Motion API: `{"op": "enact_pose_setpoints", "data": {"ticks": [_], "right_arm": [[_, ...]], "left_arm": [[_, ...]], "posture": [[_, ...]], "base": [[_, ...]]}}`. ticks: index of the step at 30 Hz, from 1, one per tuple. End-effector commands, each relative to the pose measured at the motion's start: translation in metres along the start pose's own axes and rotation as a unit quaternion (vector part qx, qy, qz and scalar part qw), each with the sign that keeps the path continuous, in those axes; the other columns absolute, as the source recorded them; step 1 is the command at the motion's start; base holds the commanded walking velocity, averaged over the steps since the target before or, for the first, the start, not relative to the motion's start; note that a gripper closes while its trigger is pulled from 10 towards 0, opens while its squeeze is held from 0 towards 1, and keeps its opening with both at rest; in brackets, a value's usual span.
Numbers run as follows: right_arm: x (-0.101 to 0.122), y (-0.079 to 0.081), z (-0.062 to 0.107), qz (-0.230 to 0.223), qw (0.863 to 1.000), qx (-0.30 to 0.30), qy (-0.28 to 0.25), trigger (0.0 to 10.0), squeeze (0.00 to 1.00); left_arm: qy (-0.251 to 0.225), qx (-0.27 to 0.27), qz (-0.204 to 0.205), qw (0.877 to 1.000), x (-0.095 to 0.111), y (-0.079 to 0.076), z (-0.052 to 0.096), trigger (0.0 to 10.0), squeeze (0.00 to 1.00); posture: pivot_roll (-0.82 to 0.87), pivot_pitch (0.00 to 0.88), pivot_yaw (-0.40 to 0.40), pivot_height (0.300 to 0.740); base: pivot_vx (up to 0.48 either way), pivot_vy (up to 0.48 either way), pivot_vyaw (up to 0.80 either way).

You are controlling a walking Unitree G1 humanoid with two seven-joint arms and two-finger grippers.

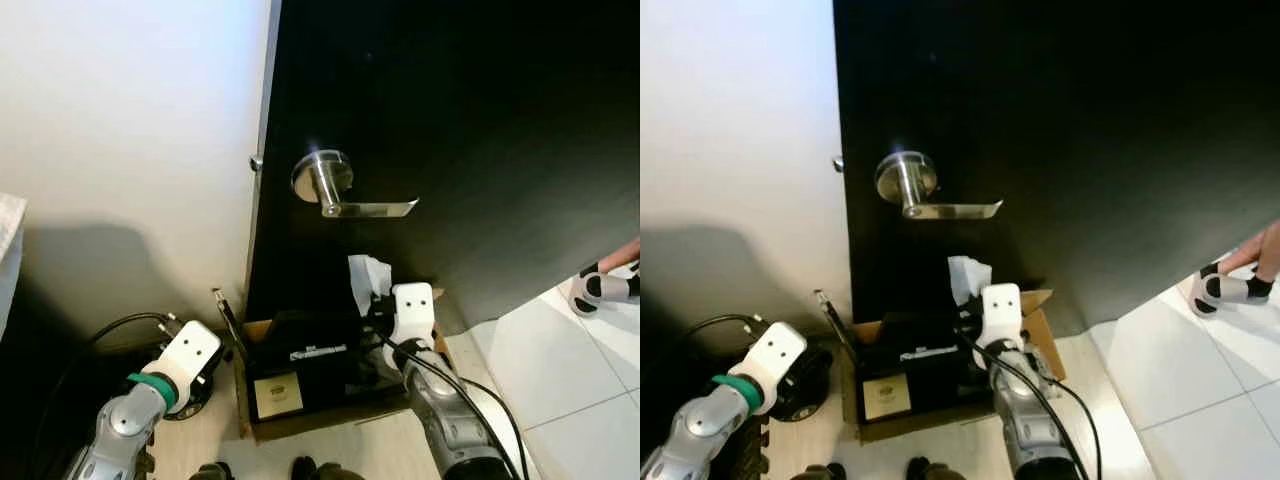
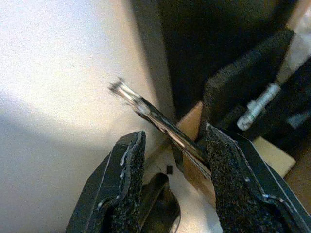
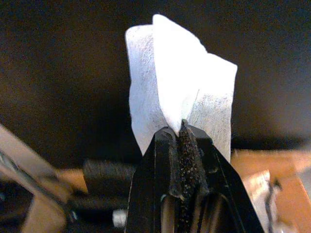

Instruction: Clean up the room

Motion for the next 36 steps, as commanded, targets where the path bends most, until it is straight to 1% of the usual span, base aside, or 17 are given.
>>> {"op": "enact_pose_setpoints", "data": {"ticks": [1,3,4,5,6,7,9,11,13,19,20,21,24,25,29,30,36], "right_arm": [[0.002,0.002,0.000,-0.002,1.000,0.016,-0.003,10.0,0.00],[-0.020,0.010,0.000,0.051,0.996,0.046,0.054,10.0,0.00],[-0.020,0.010,0.000,0.051,0.996,0.046,0.054,10.0,0.00],[-0.049,0.018,0.007,0.106,0.983,0.088,0.123,10.0,0.00],[-0.057,0.019,0.009,0.120,0.978,0.101,0.139,10.0,0.00],[-0.057,0.019,0.009,0.120,0.978,0.101,0.139,10.0,0.00],[-0.075,0.025,0.018,0.138,0.964,0.134,0.184,10.0,0.00],[-0.086,0.027,0.024,0.128,0.957,0.146,0.218,10.0,0.00],[-0.087,0.028,0.025,0.116,0.957,0.146,0.222,10.0,0.00],[-0.090,0.022,0.025,0.124,0.954,0.139,0.236,10.0,0.00],[-0.090,0.020,0.025,0.120,0.954,0.133,0.238,10.0,0.02],[-0.089,0.017,0.024,0.112,0.956,0.125,0.239,10.0,1.00],[-0.089,0.017,0.024,0.112,0.956,0.125,0.239,10.0,1.00],[-0.089,0.015,0.023,0.106,0.957,0.121,0.241,10.0,1.00],[-0.089,0.012,0.022,0.105,0.957,0.113,0.245,10.0,1.00],[-0.088,0.010,0.022,0.107,0.957,0.108,0.248,10.0,0.00],[-0.088,0.007,0.021,0.117,0.956,0.100,0.251,10.0,0.00]], "left_arm": [[0.004,0.001,0.016,1.000,-0.002,-0.005,0.001,10.0,0.00],[0.003,0.000,0.015,1.000,-0.001,-0.007,0.001,10.0,0.00],[0.003,0.000,0.015,1.000,-0.001,-0.007,0.001,10.0,0.00],[0.001,-0.002,0.015,1.000,0.000,-0.008,0.000,10.0,0.00],[0.001,-0.003,0.015,1.000,0.000,-0.009,0.000,10.0,0.00],[0.001,-0.003,0.015,1.000,0.000,-0.009,0.000,10.0,0.00],[0.000,-0.005,0.015,1.000,0.001,-0.010,0.000,10.0,0.00],[-0.001,-0.005,0.020,1.000,0.002,-0.010,-0.001,10.0,0.00],[-0.002,-0.003,0.025,1.000,0.002,-0.009,-0.001,10.0,0.00],[-0.003,0.000,0.030,1.000,0.003,-0.008,-0.002,10.0,0.00],[-0.004,0.000,0.031,1.000,0.004,-0.007,-0.002,10.0,0.00],[-0.004,0.000,0.031,1.000,0.004,-0.007,-0.002,10.0,0.00],[-0.004,0.000,0.031,1.000,0.004,-0.007,-0.002,10.0,0.00],[-0.005,0.000,0.031,0.999,0.004,-0.007,-0.003,10.0,0.00],[-0.004,0.000,0.032,0.999,0.004,-0.007,-0.003,10.0,0.00],[-0.004,0.000,0.032,0.999,0.003,-0.007,-0.003,10.0,0.00],[-0.004,0.000,0.036,0.999,0.003,-0.008,-0.004,10.0,0.00]], "posture": [[0.01,0.194,-0.120,0.740],[0.01,0.194,-0.120,0.740],[0.01,0.194,-0.120,0.740],[0.02,0.193,-0.119,0.740],[0.02,0.193,-0.119,0.740],[0.02,0.193,-0.119,0.740],[0.02,0.193,-0.119,0.740],[0.02,0.190,-0.117,0.740],[0.02,0.190,-0.117,0.740],[0.02,0.181,-0.112,0.740],[0.02,0.181,-0.112,0.740],[0.02,0.177,-0.112,0.740],[0.02,0.177,-0.112,0.740],[0.02,0.177,-0.112,0.740],[0.02,0.175,-0.112,0.740],[0.02,0.175,-0.112,0.740],[0.02,0.170,-0.114,0.740]], "base": [[0.000,0.000,0.00],[0.000,0.000,0.00],[0.000,0.000,0.00],[0.000,0.000,0.00],[0.000,0.000,0.00],[0.000,0.000,0.00],[0.000,0.000,0.00],[0.000,0.000,0.00],[0.000,0.000,0.00],[0.000,0.000,0.00],[0.000,0.000,0.00],[0.000,0.000,0.00],[0.000,0.000,0.00],[0.000,0.000,0.00],[0.000,0.000,0.00],[0.000,0.000,0.00],[0.000,0.000,0.00]]}}
Point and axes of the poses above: a point about 5 cm out from each wrist's last joint towards the gripper, its own z axis pointing back from the gripper into the wrist, its own x axis along the axis of the wrist's last joint, y = z × x, the point moved 5 cm from there along -z, pointing out of the wrist towards the gripper, and after that the axes turned 2 degrees about -z, right-handed, at the moved point
